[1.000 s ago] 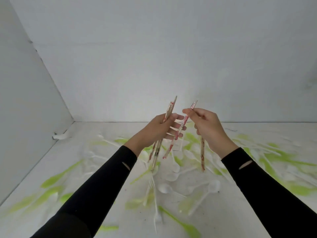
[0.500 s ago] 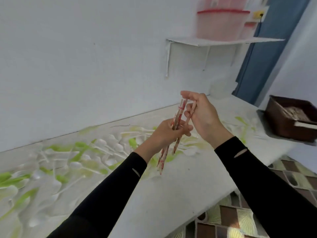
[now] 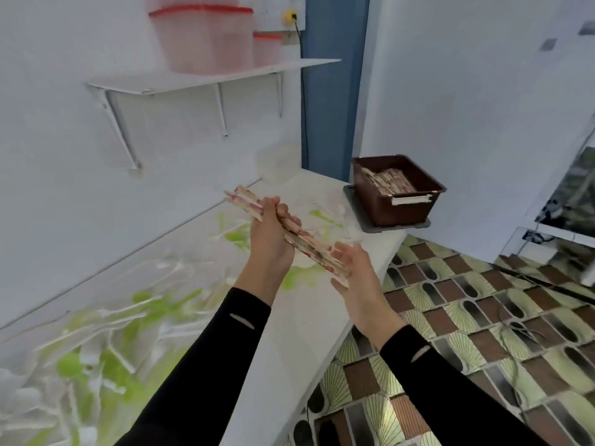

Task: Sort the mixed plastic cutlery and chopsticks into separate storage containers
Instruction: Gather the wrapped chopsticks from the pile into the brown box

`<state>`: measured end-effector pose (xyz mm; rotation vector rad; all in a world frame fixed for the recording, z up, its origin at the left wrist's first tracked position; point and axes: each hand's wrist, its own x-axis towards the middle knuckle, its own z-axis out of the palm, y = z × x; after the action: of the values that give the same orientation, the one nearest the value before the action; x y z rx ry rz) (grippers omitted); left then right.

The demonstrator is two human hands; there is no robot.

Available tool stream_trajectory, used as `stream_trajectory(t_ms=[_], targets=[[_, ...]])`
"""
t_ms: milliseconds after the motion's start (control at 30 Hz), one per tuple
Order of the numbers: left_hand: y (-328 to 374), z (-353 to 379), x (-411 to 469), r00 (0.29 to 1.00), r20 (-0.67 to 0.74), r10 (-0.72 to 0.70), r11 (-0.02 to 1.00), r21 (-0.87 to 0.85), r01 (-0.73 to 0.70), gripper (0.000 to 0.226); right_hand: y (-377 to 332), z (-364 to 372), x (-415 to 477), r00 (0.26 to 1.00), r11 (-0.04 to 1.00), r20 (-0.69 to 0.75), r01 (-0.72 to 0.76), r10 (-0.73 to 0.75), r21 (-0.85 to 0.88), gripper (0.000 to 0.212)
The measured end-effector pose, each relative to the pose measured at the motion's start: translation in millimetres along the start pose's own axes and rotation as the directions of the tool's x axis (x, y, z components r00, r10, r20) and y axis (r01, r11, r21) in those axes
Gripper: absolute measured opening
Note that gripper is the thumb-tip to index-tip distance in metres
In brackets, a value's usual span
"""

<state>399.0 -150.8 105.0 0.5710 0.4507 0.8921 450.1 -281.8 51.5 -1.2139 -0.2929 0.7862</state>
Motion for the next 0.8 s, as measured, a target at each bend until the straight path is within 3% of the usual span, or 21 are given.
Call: stream_trajectory(t_ms=[133,300,600,800], targets=[[-50.9,39.7,35.0,1.000,0.025,-0.002,1.000,0.025,0.001,0.012,-26.6,-27.8,47.8,0.999,0.957,-0.042,-0.015,0.028,0.289,0.047],[-133.1,90.2,70.3,0.976,0.093,-0.196,0.961,0.216,0.172,0.017,-70.5,-57.1,122.9,0.998,0.901,-0.058,0.011,0.016,0.435,0.049],[-206.9,189.7,225.0,0.915,0.141,-0.377,0.882,0.357,0.308,0.017,-133.5,-146.7,231.5,0.930,0.996,-0.362,0.077,-0.059,0.034,0.025],[-270.1,192.8,283.5,0.832,-0.073,-0.551,0.652,0.584,0.483,0.023,-145.9,-171.5,275.4,0.887,0.995,-0.453,0.058,-0.091,-0.087,0.024]])
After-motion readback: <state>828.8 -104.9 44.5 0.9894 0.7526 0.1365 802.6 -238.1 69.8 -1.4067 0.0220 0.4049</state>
